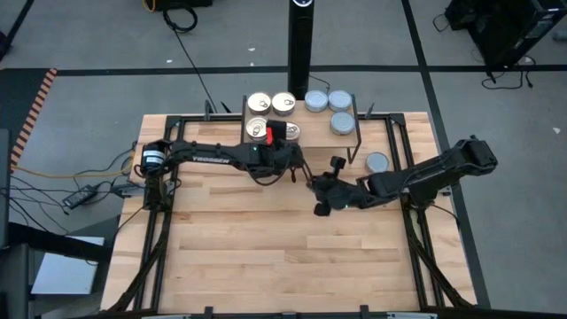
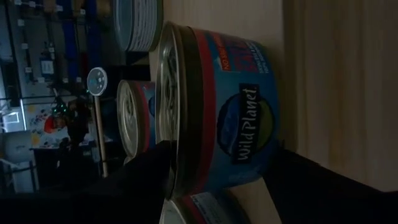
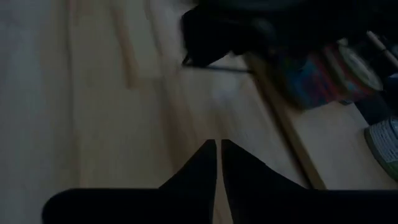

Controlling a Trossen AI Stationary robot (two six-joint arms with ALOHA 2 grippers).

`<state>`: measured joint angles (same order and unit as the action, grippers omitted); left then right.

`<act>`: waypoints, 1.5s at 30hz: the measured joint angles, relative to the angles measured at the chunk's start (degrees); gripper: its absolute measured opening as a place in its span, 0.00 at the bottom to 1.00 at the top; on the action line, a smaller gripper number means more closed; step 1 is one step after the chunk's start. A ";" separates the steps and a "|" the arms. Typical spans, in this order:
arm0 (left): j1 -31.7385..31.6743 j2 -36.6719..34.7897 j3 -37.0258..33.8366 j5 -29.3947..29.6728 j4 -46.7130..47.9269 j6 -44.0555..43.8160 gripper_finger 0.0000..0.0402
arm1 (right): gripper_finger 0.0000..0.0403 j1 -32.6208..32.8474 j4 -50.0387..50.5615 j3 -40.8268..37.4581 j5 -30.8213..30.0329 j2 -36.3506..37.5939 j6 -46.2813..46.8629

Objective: Stack canned seafood by type on shelf
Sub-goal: Put the blue tuna can on the shelf aligned with the other blue tuna can

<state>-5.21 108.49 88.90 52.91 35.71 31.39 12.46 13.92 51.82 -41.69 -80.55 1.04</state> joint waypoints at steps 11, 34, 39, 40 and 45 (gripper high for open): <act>0.17 0.00 -0.02 -0.03 -0.09 -0.39 0.62 | 0.02 -10.34 -43.24 -17.50 6.26 0.00 -12.49; 0.03 -0.02 -0.04 -1.99 -3.03 -0.08 0.62 | 0.01 -22.92 -61.86 -14.13 22.34 -13.10 -16.19; 0.00 -0.02 -0.07 -2.15 -3.02 -0.08 0.62 | 0.01 -23.57 -61.09 -12.77 19.41 -14.05 -16.49; 0.02 -0.02 -0.07 -2.22 -3.01 -0.08 0.62 | 0.01 -23.78 -60.89 -12.65 19.20 -14.05 -16.28; 0.75 -0.07 -0.07 -2.14 -2.80 -0.10 0.62 | 0.01 -24.78 -59.37 -12.53 19.12 -14.05 -14.67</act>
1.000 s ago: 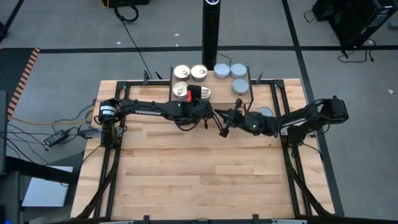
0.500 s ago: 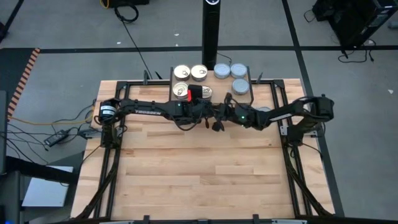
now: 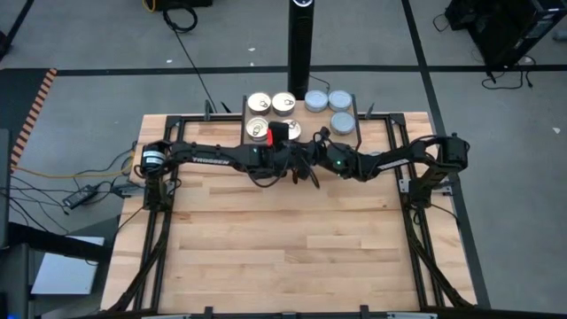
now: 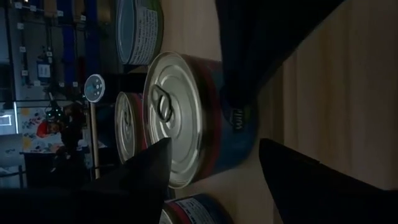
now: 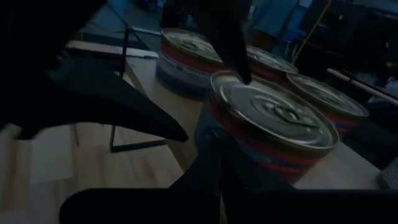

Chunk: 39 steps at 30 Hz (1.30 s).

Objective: Stack canned seafood by type on shelf
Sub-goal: Put the blue tuna can on the shelf aligned with the other blue tuna can

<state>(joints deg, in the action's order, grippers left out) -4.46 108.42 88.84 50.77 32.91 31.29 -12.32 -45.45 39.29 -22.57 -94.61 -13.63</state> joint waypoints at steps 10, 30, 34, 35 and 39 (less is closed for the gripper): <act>3.85 -1.84 -0.04 -0.12 11.07 -11.08 0.61 | 0.01 -0.26 3.17 0.00 -0.76 1.13 -0.26; 4.31 -20.04 -27.68 -13.03 -28.51 -16.71 0.14 | 0.01 -0.83 15.57 0.22 -7.64 5.67 1.48; 4.54 -25.65 -36.05 -19.65 -39.79 -16.50 0.09 | 0.01 -1.34 16.19 0.94 -7.41 5.68 1.69; 4.48 -26.63 -37.73 -20.44 -41.71 -16.51 0.08 | 0.01 -1.50 16.89 1.68 -7.00 5.64 1.58; 4.60 -30.11 -42.45 -21.03 -46.32 -17.12 0.07 | 0.01 -2.68 22.38 5.12 -3.37 5.64 1.92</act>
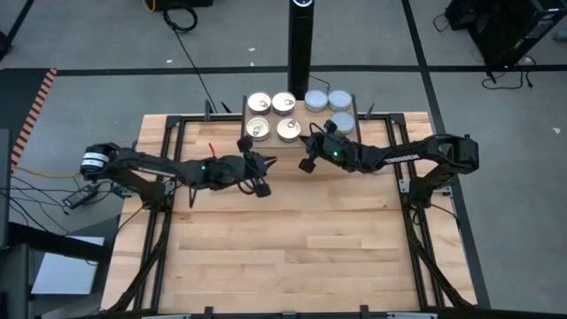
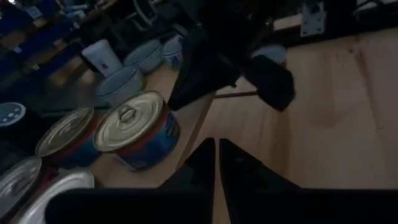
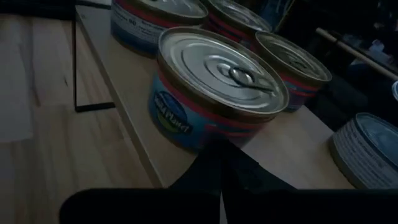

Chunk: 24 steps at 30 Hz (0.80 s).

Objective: Stack canned seafood by type on shelf
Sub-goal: Put the blue tuna can on the shelf aligned with the other blue tuna can

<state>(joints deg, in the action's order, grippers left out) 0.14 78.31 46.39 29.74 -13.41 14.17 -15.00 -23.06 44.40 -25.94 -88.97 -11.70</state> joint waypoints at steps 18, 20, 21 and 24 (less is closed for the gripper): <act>1.90 -1.76 -1.72 -6.66 -5.76 -0.95 0.06 | 0.02 -3.19 6.17 5.20 10.11 0.00 1.48; 1.88 -1.76 -1.72 -7.33 -6.60 -0.95 0.06 | 0.02 -3.63 6.00 5.20 11.09 0.00 1.53; 1.88 -1.76 -1.72 -7.63 -6.88 -0.98 0.06 | 0.02 -3.64 6.01 5.20 11.28 0.00 1.50; 1.86 -1.76 -1.72 -8.19 -6.96 -0.98 0.06 | 0.02 -3.48 6.36 5.20 11.24 0.26 1.22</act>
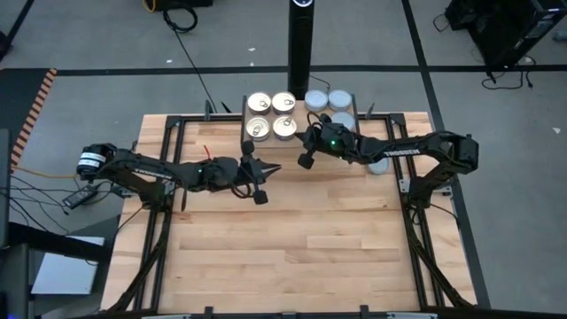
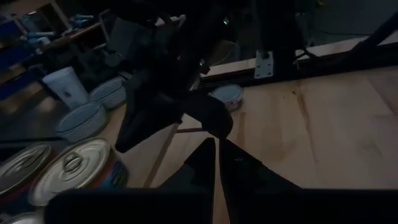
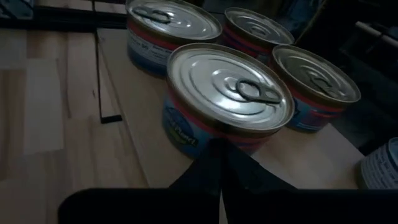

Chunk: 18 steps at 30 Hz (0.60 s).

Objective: Stack canned seafood by type on shelf
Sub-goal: Put the blue tuna can on the shelf aligned with the other blue tuna can, then put the green tuna can on the shelf aligned with the other green tuna can

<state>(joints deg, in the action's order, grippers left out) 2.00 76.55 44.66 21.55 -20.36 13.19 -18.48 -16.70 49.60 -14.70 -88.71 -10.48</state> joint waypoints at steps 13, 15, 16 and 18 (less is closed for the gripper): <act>-0.22 0.04 -8.80 -5.23 -20.41 3.09 0.06 | 0.02 16.41 23.85 -0.02 -9.85 16.26 6.27; -0.24 0.04 -9.01 -6.02 -20.32 3.08 0.06 | 0.02 19.32 29.86 -0.02 -10.10 19.14 11.26; -0.19 0.04 -9.01 -6.79 -20.04 3.07 0.06 | 0.02 20.66 33.13 0.00 -10.14 20.45 13.99; -0.02 0.04 -9.01 -8.66 -18.56 3.00 0.06 | 0.02 22.93 39.85 -0.02 -10.14 22.57 20.20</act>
<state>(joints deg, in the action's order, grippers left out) 1.98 76.60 35.66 12.89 -38.93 16.19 4.45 23.14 49.58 -24.84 -66.14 9.71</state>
